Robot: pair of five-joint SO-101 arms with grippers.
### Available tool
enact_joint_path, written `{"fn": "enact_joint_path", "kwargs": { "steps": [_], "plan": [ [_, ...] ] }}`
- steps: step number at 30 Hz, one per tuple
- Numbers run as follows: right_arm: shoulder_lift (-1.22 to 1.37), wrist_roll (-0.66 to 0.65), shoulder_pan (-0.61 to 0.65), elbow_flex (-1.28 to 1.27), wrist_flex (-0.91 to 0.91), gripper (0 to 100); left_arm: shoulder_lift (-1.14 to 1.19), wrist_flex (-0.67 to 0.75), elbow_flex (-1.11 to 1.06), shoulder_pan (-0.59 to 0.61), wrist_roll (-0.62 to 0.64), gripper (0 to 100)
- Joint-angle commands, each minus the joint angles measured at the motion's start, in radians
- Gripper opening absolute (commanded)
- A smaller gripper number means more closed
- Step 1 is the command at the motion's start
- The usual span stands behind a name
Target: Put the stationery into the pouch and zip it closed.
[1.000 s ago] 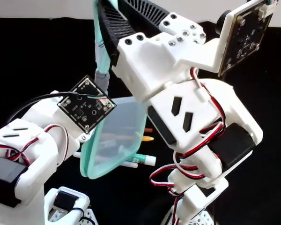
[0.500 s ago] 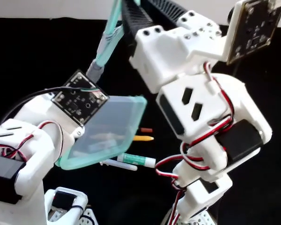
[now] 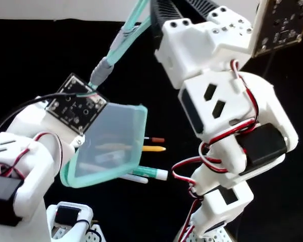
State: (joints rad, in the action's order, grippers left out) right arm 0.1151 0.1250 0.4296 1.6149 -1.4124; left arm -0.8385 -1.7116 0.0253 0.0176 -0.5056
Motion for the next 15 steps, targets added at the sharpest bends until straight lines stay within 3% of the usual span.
{"fn": "enact_joint_path", "kwargs": {
  "steps": [1,7,15],
  "plan": [
    [-0.01,0.008,-0.056,0.024,-0.001,0.6,-0.028,-0.02,-0.005,0.024,0.012,1],
    [-0.012,0.008,-0.059,0.022,-0.007,0.6,-0.044,-0.017,-0.005,0.045,0.017,1],
    [-0.012,0.003,-0.062,0.024,-0.082,0.6,-0.044,-0.014,0.002,0.117,0.153,1]
  ]
}}
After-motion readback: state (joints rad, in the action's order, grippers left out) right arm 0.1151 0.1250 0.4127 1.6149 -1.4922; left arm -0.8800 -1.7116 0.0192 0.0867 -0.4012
